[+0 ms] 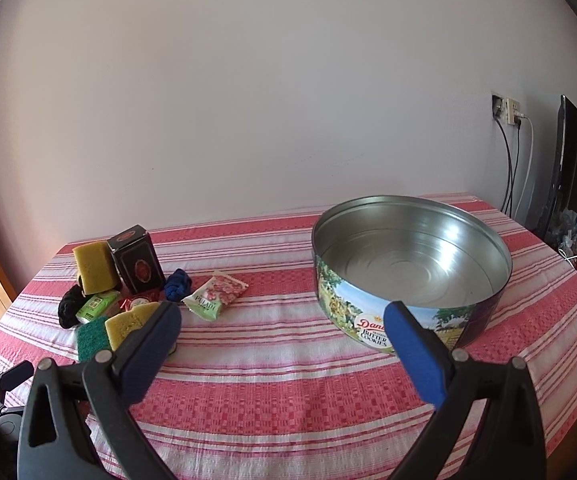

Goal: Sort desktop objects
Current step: 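Grasp the red wrapped snack with the left tool while the right tool grasps the yellow sponge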

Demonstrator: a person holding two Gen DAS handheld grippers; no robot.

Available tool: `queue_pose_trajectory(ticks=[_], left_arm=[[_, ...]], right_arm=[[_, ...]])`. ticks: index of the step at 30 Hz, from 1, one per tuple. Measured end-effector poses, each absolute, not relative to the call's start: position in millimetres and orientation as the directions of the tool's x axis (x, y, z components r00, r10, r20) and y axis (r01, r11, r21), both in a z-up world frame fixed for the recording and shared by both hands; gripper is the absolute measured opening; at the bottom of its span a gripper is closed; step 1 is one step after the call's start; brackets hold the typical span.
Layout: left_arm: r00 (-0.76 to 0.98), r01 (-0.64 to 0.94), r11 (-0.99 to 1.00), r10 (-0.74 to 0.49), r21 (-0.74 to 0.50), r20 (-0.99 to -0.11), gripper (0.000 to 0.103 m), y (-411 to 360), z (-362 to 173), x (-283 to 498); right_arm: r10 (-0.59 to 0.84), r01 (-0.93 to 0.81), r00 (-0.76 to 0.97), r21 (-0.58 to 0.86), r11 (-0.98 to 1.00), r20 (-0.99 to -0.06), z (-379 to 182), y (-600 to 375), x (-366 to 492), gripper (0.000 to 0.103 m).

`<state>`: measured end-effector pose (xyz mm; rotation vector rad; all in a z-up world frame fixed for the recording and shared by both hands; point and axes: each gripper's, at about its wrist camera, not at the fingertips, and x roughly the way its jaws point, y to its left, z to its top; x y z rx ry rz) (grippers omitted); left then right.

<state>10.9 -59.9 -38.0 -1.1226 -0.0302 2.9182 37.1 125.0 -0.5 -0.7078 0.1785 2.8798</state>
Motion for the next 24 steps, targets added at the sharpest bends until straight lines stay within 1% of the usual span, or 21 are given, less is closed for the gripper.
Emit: queue_pose_trajectory(ticks=[3, 5, 6, 13, 17, 19, 20, 21, 22, 23, 24], left_arm=[[-0.725, 0.011, -0.999, 0.016, -0.034, -0.689, 0.102, -72, -46, 14], [-0.709, 0.015, -0.998, 0.032, -0.060, -0.705, 0.102, -78, -50, 10], [-0.701, 0.017, -0.997, 0.039, -0.071, -0.712, 0.102, -79, -52, 8], [-0.635, -0.008, -0.985, 0.138, -0.172, -0.760, 0.102, -83, -65, -11], [-0.644, -0.012, -0.995, 0.080, -0.095, -0.760, 0.101, -74, -68, -12], [-0.648, -0.012, -0.995, 0.080, -0.095, -0.757, 0.098, -75, -67, -11], [-0.654, -0.011, -0.995, 0.080, -0.097, -0.752, 0.090, -76, -66, -10], [-0.660, -0.007, -0.995, 0.076, -0.095, -0.747, 0.078, -78, -65, -9], [-0.667, -0.002, -0.996, 0.067, -0.088, -0.742, 0.069, -79, -64, -9], [-0.671, -0.009, -0.995, 0.080, -0.100, -0.737, 0.066, -82, -64, -8], [-0.672, -0.016, -0.994, 0.094, -0.112, -0.735, 0.066, -84, -63, -8]], right_arm=[[0.117, -0.174, -0.876, 0.081, -0.981, -0.468, -3, 122, 36, 0.102], [0.102, -0.160, -0.874, 0.085, -0.983, -0.475, -5, 119, 35, 0.096], [0.092, -0.152, -0.871, 0.086, -0.985, -0.483, -6, 117, 33, 0.096], [0.043, -0.114, -0.856, 0.107, -0.988, -0.515, -13, 115, 30, 0.096], [0.008, -0.086, -0.843, 0.120, -0.989, -0.538, -18, 113, 23, 0.096], [-0.023, -0.058, -0.830, 0.126, -0.990, -0.558, -22, 109, 18, 0.096], [-0.041, -0.040, -0.822, 0.130, -0.991, -0.568, -24, 107, 15, 0.095], [-0.066, -0.019, -0.812, 0.139, -0.990, -0.580, -26, 105, 11, 0.094], [-0.093, 0.001, -0.800, 0.153, -0.988, -0.593, -29, 103, 6, 0.094], [-0.123, 0.023, -0.784, 0.169, -0.985, -0.609, -32, 101, 1, 0.094], [-0.160, 0.052, -0.765, 0.188, -0.981, -0.624, -35, 98, -5, 0.094]])
